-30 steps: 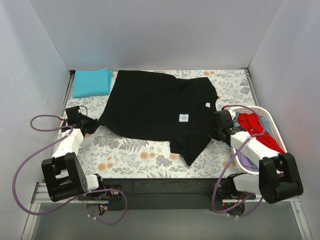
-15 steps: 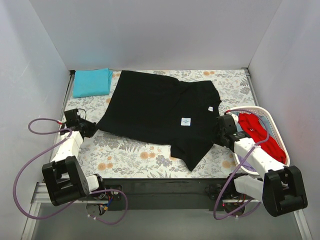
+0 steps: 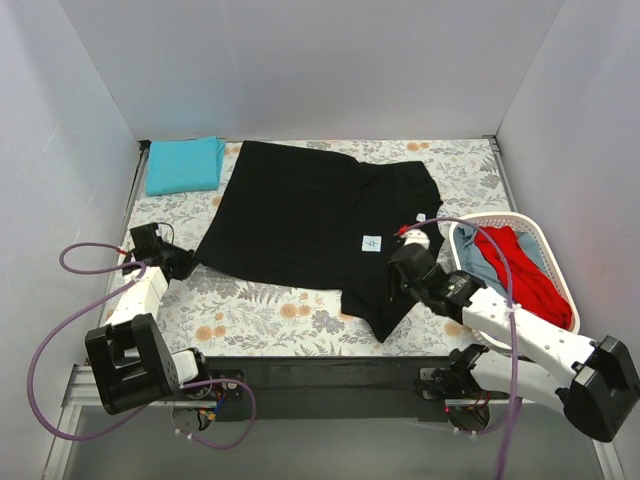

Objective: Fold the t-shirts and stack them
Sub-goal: Fold the tshirt

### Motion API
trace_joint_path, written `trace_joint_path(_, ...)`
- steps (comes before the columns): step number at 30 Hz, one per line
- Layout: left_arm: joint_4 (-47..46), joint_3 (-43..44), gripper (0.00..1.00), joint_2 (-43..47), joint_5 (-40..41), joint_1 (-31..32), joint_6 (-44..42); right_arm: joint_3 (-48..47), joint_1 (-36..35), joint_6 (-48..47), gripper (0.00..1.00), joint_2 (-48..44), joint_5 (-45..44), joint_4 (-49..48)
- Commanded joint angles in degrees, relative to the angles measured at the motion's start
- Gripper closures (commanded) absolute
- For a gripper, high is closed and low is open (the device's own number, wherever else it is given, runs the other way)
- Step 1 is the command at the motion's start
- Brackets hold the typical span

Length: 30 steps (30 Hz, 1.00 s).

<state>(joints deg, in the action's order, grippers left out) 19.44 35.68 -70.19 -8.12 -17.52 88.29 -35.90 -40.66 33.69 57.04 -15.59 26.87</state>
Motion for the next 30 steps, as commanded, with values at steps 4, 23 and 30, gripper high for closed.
trace_joint_path(4, -1.16, 0.26, 1.00, -0.21, -0.23, -0.32, -0.22, -8.12, -19.26, 2.87, 0.57, 10.42, -10.58, 0.37)
trace_joint_path(23, -2.13, 0.09, 1.00, -1.17, -1.55, -0.41, -0.66, -20.17, -25.08, 2.08, 0.58, 36.83, -8.84, -3.49)
trace_joint_path(30, -2.30, -0.09, 1.00, -1.26, -1.99, -0.32, -0.75, -19.91, -25.17, 1.82, 0.58, 37.27, -6.73, -5.08)
